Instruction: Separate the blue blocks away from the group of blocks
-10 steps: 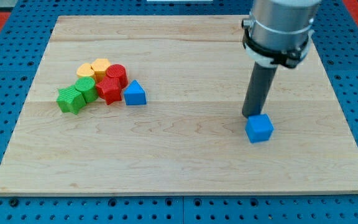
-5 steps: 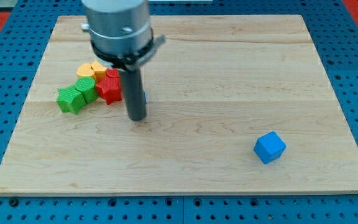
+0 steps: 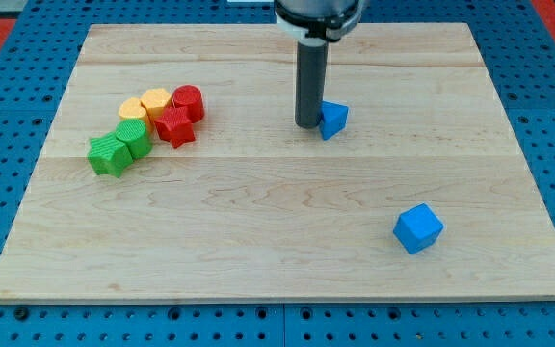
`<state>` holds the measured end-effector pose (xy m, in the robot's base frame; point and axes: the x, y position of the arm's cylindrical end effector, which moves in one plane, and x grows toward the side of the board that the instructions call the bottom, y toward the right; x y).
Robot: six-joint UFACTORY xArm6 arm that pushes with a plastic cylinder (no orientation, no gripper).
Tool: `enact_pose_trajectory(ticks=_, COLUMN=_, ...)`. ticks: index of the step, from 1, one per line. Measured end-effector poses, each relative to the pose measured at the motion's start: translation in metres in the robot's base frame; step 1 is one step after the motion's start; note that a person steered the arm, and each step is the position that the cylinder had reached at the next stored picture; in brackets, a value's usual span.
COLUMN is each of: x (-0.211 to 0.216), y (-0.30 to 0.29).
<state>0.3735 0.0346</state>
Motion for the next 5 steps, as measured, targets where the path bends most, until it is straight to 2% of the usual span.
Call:
enact_pose_trajectory(ticks=1, x=-0.018, y=-0.008)
enact_pose_trajectory(ticks=2, x=-0.001, y=0.04)
enact_pose_trajectory(ticks=3, x=0.03, y=0.064)
enact_pose_trajectory(ticks=4, x=0.034, y=0.047)
enact_pose_trajectory(ticks=5, x=0.059, y=0.045)
